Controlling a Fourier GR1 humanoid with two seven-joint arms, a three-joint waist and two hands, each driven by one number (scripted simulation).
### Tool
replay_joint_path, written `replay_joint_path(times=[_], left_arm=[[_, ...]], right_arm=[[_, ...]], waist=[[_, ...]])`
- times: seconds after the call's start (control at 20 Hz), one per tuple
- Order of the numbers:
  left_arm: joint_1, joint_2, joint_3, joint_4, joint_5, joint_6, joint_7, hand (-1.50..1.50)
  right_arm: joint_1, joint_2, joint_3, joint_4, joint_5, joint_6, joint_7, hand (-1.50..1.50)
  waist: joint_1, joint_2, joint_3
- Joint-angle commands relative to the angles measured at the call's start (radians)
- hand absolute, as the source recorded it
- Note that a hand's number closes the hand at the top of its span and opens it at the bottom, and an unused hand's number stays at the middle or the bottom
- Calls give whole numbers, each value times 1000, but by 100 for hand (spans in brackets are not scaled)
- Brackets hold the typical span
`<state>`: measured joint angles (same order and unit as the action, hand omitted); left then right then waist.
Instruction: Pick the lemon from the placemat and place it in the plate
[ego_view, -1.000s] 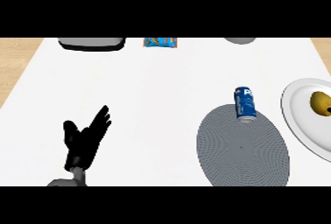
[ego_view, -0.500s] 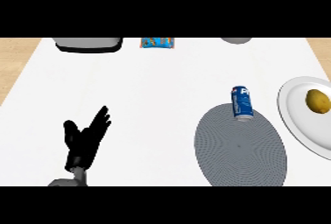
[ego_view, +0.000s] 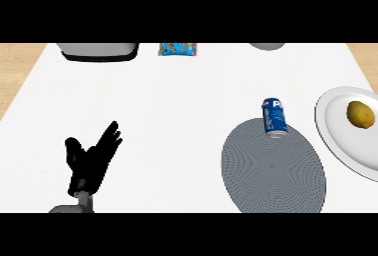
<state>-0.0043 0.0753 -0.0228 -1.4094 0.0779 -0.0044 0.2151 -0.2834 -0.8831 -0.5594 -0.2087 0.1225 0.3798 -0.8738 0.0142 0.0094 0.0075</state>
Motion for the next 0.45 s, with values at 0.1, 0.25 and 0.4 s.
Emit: replay_joint_path(times=[0.1, 0.25, 0.4], left_arm=[[39, -38, -48, -64, -36, 42, 29, 0], [-13, -44, -12, 15, -16, 45, 14, 0], [4, -3, 4, -24, -1, 11, 18, 0]], right_arm=[[105, 15, 32, -10, 27, 99, -196, -150], [128, -13, 30, -14, 19, 126, -206, -150], [153, -8, 28, -14, 17, 93, -224, -150]], waist=[[-2, -5, 1], [-13, -4, -1], [-8, -6, -1]])
